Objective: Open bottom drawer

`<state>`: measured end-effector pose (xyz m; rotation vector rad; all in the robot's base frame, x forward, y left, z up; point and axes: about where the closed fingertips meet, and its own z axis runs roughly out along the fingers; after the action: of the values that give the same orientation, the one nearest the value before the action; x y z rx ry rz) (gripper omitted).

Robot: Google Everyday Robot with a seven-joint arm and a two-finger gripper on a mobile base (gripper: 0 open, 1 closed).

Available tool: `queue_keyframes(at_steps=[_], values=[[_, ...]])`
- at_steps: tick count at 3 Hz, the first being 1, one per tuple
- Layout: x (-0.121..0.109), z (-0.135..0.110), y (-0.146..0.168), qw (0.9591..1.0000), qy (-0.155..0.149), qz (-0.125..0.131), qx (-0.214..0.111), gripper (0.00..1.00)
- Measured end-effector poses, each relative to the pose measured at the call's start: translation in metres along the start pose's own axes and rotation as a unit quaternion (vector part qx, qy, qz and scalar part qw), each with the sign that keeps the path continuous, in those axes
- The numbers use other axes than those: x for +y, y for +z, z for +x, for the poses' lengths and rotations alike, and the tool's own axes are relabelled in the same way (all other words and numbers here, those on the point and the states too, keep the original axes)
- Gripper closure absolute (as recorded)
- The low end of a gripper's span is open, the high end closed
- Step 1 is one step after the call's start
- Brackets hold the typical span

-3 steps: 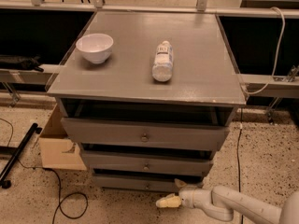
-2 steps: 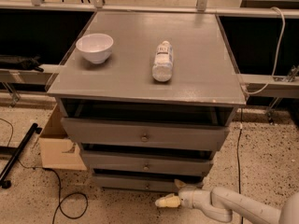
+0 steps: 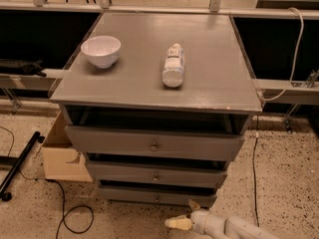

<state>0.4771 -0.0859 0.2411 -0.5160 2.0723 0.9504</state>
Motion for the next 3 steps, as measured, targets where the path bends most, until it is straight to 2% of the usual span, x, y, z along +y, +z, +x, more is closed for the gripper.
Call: queue_keyframes(at_steps=[1,2,3], values=[[0.000,0.000,0.000,1.0000,0.000,0.000,0.000,0.00],[-0.005,-0.001,0.009,0.9998,-0.007,0.016,-0.007,0.00],[-0.010,-0.005,0.020,0.9992,-0.027,0.027,-0.013,0.00]])
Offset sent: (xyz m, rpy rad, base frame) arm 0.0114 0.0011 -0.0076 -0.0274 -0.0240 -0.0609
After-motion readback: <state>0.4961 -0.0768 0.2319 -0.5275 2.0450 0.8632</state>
